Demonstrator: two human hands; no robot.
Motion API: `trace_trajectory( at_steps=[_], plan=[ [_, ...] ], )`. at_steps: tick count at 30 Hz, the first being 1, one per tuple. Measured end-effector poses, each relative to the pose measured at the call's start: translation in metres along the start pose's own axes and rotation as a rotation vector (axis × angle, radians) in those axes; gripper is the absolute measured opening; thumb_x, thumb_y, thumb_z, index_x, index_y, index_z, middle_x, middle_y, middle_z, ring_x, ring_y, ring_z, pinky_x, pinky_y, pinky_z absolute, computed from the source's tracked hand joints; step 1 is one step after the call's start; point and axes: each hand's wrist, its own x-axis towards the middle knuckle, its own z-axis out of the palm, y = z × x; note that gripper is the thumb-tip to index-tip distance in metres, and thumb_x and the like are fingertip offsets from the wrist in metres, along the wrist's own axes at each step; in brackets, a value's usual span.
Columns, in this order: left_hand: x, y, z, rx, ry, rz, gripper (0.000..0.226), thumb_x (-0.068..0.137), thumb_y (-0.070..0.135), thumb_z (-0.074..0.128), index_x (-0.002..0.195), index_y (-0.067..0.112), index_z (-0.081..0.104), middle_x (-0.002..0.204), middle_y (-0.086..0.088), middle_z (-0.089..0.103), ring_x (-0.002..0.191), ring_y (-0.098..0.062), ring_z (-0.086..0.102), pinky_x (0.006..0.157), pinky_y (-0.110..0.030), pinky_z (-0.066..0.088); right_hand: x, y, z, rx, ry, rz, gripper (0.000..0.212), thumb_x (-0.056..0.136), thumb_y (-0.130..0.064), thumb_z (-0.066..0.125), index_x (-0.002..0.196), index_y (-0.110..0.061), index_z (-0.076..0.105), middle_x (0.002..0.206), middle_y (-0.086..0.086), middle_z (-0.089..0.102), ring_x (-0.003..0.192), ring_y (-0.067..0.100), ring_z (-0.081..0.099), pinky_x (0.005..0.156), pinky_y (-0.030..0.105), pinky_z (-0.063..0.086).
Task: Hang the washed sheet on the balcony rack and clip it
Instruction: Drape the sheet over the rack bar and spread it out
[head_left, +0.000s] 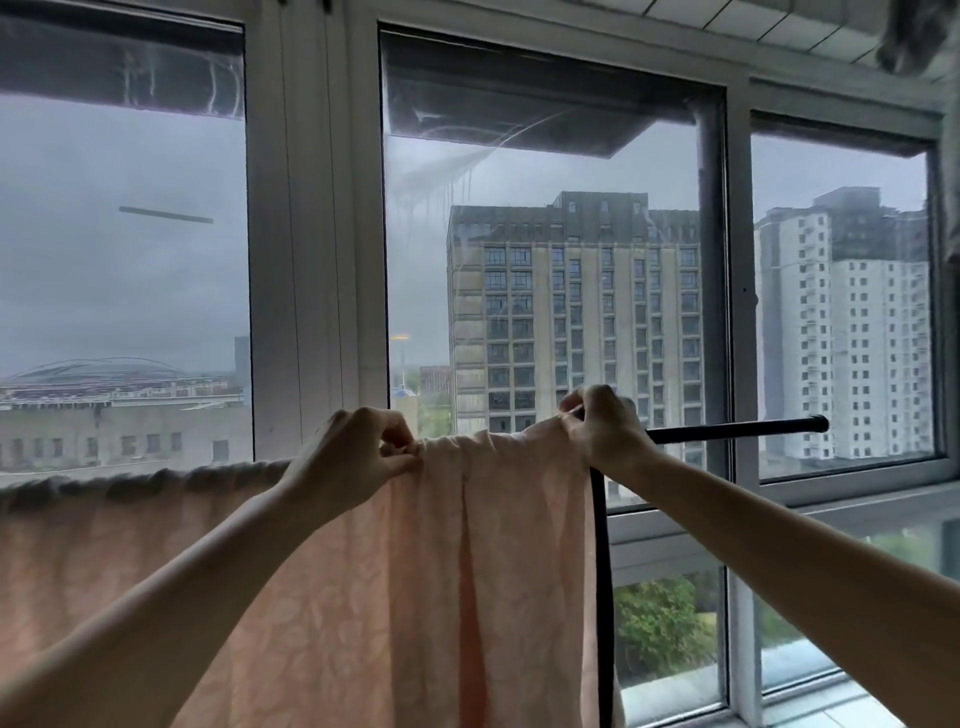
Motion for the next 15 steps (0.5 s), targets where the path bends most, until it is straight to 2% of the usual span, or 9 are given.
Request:
trace_trajectory(
  at_steps=[2, 5, 7, 9, 12, 14, 15],
  plan=[
    [0.001, 0.000, 0.001, 0.004, 0.005, -0.001, 0.015, 0.073, 0.033, 0.081, 0.080, 0.025, 0.070, 0.075, 0.010, 0.069, 0.070, 0.002, 0.060, 0.064, -0.020, 0.045, 0.012, 0.004, -0.005, 0.029, 0.021, -0.037, 0.017, 0.095, -0.008, 0.054, 0.108, -0.008, 0.064, 0.104, 0.009, 0.065, 0.098, 0.019, 0.061, 0.075, 0.018, 0.042],
    [0.004, 0.001, 0.002, -0.011, -0.012, 0.003, 0.014, 0.075, 0.032, 0.080, 0.078, 0.024, 0.070, 0.076, 0.010, 0.069, 0.071, 0.002, 0.061, 0.067, -0.020, 0.048, 0.032, 0.012, -0.015, 0.214, 0.130, 0.032, 0.015, 0.096, -0.008, 0.053, 0.102, -0.015, 0.064, 0.107, 0.009, 0.065, 0.094, 0.022, 0.063, 0.079, 0.029, 0.052],
    [0.005, 0.001, 0.001, -0.030, -0.013, -0.008, 0.013, 0.077, 0.030, 0.078, 0.074, 0.024, 0.068, 0.073, 0.012, 0.067, 0.070, 0.003, 0.059, 0.071, -0.024, 0.051, 0.045, 0.022, -0.023, 0.150, 0.191, 0.036, 0.016, 0.096, -0.006, 0.051, 0.101, -0.013, 0.064, 0.105, 0.008, 0.065, 0.093, 0.023, 0.062, 0.077, 0.029, 0.049],
    [0.005, 0.001, 0.000, -0.042, 0.019, -0.033, 0.015, 0.079, 0.030, 0.076, 0.071, 0.025, 0.065, 0.071, 0.014, 0.065, 0.070, 0.003, 0.059, 0.072, -0.026, 0.050, 0.052, 0.039, -0.029, -0.084, 0.073, 0.021, 0.015, 0.094, -0.005, 0.052, 0.101, -0.009, 0.064, 0.103, 0.008, 0.065, 0.094, 0.024, 0.062, 0.078, 0.026, 0.046],
    [0.004, 0.000, 0.005, -0.056, 0.061, -0.065, 0.017, 0.081, 0.031, 0.075, 0.070, 0.027, 0.063, 0.072, 0.012, 0.066, 0.070, -0.002, 0.061, 0.072, -0.028, 0.049, 0.045, 0.054, -0.031, -0.468, -0.123, 0.084, 0.011, 0.088, -0.010, 0.056, 0.094, -0.012, 0.065, 0.105, 0.008, 0.066, 0.095, 0.027, 0.060, 0.085, 0.035, 0.051],
    [0.005, 0.001, 0.009, -0.062, 0.072, -0.070, 0.019, 0.082, 0.031, 0.074, 0.070, 0.027, 0.061, 0.071, 0.010, 0.066, 0.069, -0.005, 0.062, 0.071, -0.030, 0.050, 0.038, 0.048, -0.028, -0.501, -0.127, -0.033, 0.013, 0.089, -0.012, 0.057, 0.097, -0.012, 0.068, 0.110, 0.011, 0.064, 0.098, 0.026, 0.059, 0.090, 0.037, 0.050],
    [0.005, 0.001, 0.011, -0.058, 0.072, -0.067, 0.019, 0.083, 0.032, 0.073, 0.071, 0.026, 0.061, 0.071, 0.009, 0.066, 0.068, -0.006, 0.062, 0.070, -0.031, 0.051, 0.033, 0.039, -0.025, -0.409, -0.159, -0.143, 0.014, 0.091, -0.014, 0.058, 0.099, -0.011, 0.069, 0.112, 0.011, 0.066, 0.099, 0.023, 0.061, 0.092, 0.032, 0.049]
  ],
)
